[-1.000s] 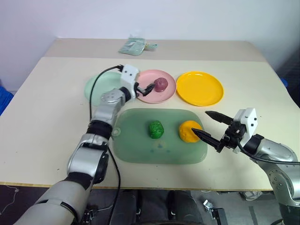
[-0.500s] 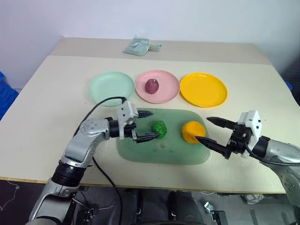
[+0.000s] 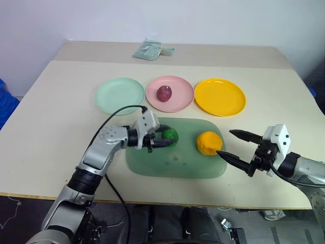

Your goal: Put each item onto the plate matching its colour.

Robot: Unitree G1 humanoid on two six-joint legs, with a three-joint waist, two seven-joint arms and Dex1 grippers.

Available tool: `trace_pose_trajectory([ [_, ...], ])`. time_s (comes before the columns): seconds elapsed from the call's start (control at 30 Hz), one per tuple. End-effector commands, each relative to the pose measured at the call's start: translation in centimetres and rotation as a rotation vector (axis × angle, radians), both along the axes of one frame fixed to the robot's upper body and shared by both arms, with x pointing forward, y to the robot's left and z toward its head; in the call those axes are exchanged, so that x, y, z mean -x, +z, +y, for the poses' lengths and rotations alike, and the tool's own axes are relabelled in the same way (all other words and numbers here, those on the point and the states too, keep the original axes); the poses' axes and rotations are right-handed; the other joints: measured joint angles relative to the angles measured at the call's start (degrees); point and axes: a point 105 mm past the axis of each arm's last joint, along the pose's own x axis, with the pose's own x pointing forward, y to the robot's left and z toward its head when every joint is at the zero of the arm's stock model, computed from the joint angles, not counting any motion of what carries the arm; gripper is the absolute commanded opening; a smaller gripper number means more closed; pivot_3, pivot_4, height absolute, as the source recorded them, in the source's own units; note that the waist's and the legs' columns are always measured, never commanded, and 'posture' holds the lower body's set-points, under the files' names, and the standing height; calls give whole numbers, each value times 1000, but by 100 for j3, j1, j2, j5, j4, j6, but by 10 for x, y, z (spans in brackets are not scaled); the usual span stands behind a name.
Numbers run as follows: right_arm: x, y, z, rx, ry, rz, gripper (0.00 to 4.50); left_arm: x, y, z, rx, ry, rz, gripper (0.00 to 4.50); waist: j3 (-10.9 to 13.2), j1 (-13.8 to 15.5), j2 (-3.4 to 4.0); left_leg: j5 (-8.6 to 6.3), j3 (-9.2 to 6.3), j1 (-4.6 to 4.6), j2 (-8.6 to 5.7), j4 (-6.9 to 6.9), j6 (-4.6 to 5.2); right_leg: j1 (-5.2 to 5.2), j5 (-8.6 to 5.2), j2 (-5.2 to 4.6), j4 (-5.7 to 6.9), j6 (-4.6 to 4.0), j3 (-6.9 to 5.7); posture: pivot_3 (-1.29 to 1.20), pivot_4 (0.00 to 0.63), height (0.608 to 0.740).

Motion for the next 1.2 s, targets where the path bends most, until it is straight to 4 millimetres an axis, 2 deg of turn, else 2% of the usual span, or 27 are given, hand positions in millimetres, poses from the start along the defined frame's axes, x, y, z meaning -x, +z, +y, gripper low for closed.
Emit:
trace_pose_trajectory([
  [0.03,-6,12,1,-6,-3,-82,4500,-44,47,46,193,357,-92,2287,0,3,-1,0,-1,0,0,1,0,0,0,0,1,0,0,0,150,740],
  [0.1,-9,12,3,-11,-2,-94,4500,-65,52,76,219,575,-105,2287,0,2,-2,0,-1,1,-1,2,-1,0,1,2,3,1,-1,0,150,740],
  [0.2,-16,12,6,-23,6,-106,4500,-91,37,127,126,926,-73,2287,-1,-5,-2,1,1,1,-4,1,-1,-1,0,5,6,3,-6,0,150,740],
  [0.27,-19,11,9,-27,12,-110,4500,-97,31,145,128,1037,-49,2287,0,-2,-3,1,5,1,-5,0,0,-2,1,6,7,4,-7,0,150,740],
  [0.33,-21,10,10,-26,17,-111,4500,-99,30,150,160,1067,-30,2287,3,15,-9,1,6,0,-6,0,0,-4,0,6,10,4,-8,0,150,740],
  [0.37,-22,10,10,-24,18,-112,4500,-100,30,149,177,1065,-28,2991,5,29,-12,1,5,-2,-6,2,0,-4,0,6,10,5,-9,0,150,740],
  [0.47,-26,11,8,-21,10,-99,4500,-100,33,147,188,1046,-34,4413,4,27,-14,1,3,-5,-10,5,0,-1,1,3,9,6,-10,0,150,740],
  [0.6,-23,6,11,-30,40,-22,4500,-96,40,146,182,991,-85,4413,4,-1,-14,2,4,-3,-8,3,-3,-3,1,4,9,6,-10,0,150,740],
  [0.7,-21,3,17,-12,39,-31,4500,-87,50,148,200,940,-149,4413,4,-12,-14,3,5,-3,-6,1,-6,-6,1,5,9,6,-9,0,150,740],
  [0.8,-20,-3,22,19,50,-26,4500,-73,57,140,175,824,-220,4413,4,-19,-13,4,7,-3,-4,0,-8,-8,1,5,8,6,-9,0,150,740],
  [0.87,-21,-11,24,40,51,-5,4500,-53,54,125,111,670,-268,4413,3,-19,-12,5,8,-2,-4,-1,-10,-8,1,5,8,6,-9,0,150,740],
  [1.03,-34,-31,22,85,1,43,4500,12,26,72,24,216,-158,4413,2,-21,-11,4,7,-2,-4,0,-11,-5,1,0,5,5,-7,0,150,740],
  [1.13,-39,-39,20,89,-13,59,4500,39,11,55,-34,77,-100,4413,2,-12,-7,4,6,2,-3,1,-11,-3,0,-2,5,3,-5,0,150,740],
  [1.2,-43,-38,18,73,-28,51,3932,49,8,48,-28,40,-72,4500,1,-19,-5,4,6,1,-3,-2,-11,-5,0,-1,5,2,-2,0,150,740],
])
